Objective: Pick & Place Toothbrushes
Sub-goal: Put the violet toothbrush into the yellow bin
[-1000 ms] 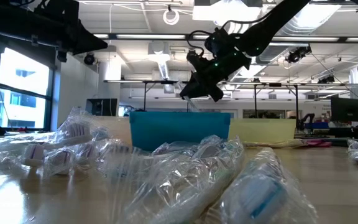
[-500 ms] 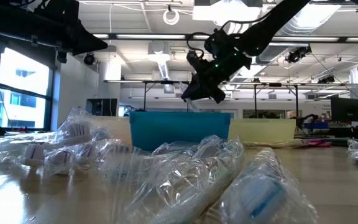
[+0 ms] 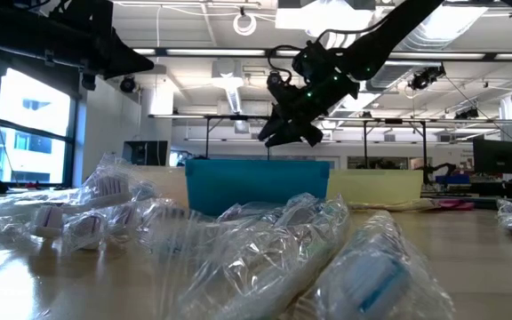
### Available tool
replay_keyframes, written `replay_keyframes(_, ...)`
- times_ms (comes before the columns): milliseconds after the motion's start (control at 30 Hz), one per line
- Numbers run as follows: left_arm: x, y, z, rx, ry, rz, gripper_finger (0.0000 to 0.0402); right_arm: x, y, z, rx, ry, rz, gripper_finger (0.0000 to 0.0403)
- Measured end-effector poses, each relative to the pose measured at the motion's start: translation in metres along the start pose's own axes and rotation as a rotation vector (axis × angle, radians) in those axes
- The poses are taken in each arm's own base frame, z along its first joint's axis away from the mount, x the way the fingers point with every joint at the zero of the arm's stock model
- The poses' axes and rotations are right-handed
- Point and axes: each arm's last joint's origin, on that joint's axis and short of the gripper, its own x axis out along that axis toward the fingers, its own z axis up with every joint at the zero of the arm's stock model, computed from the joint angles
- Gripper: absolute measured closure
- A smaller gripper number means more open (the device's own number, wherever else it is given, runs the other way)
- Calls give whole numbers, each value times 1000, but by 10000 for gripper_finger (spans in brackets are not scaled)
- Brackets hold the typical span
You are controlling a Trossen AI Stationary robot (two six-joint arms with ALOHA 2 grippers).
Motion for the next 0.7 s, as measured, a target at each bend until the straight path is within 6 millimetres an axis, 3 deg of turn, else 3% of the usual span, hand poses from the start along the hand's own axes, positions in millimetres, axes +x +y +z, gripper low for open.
replay_keyframes(167, 0, 0, 0, 0, 0, 0, 401, -9, 4, 9, -14, -48, 20, 249)
replay_keyframes(433, 0, 0, 0, 1, 1, 0, 401, -39, 18, 29, -39, -132, 67, 248)
replay_keyframes(700, 0, 0, 0, 2, 2, 0, 401, -47, 22, 33, -72, -146, 92, 247)
